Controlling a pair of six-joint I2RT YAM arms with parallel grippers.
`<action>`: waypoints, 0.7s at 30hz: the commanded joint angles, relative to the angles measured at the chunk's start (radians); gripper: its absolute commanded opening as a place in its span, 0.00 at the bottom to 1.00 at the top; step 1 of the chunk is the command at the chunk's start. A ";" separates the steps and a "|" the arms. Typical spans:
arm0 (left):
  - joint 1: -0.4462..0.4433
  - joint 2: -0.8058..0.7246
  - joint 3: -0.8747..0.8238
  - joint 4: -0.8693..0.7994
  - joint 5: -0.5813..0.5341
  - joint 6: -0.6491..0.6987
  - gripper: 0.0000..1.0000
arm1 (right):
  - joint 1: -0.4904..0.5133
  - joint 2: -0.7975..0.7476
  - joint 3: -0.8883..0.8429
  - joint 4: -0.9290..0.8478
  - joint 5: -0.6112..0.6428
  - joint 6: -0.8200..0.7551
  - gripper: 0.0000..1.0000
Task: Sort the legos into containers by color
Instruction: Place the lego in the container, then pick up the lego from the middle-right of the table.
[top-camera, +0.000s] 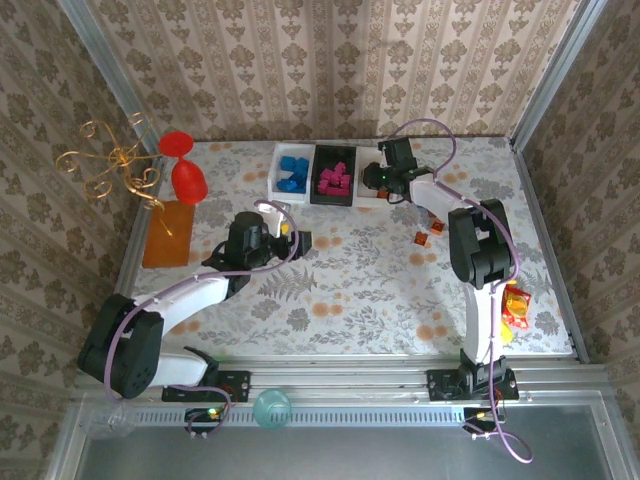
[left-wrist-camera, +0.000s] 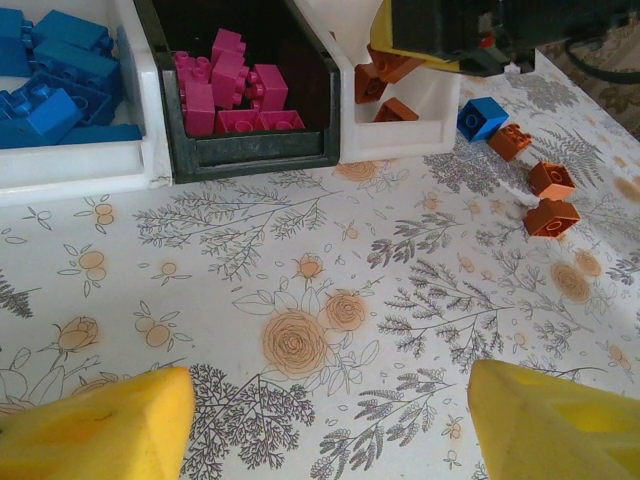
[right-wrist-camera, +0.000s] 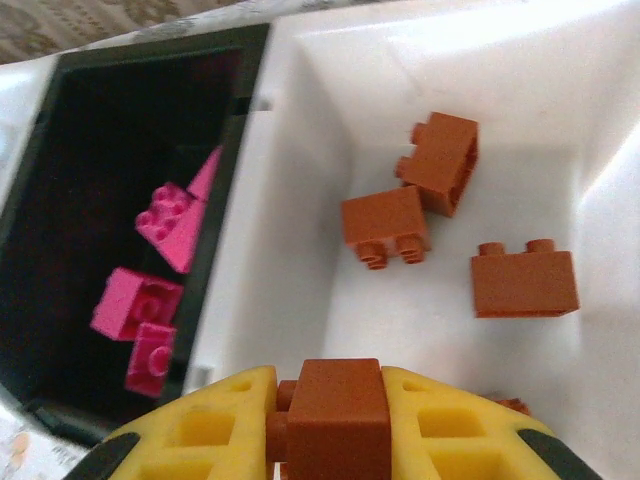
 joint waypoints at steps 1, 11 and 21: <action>0.008 -0.014 -0.014 0.021 0.011 -0.021 0.74 | -0.009 0.021 0.055 -0.003 -0.033 0.034 0.22; 0.009 -0.004 -0.016 0.033 0.022 -0.028 0.74 | -0.022 0.014 0.135 -0.055 -0.057 0.029 0.46; 0.009 -0.004 -0.016 0.037 0.038 -0.029 0.74 | -0.022 -0.255 -0.120 -0.010 0.002 -0.051 0.91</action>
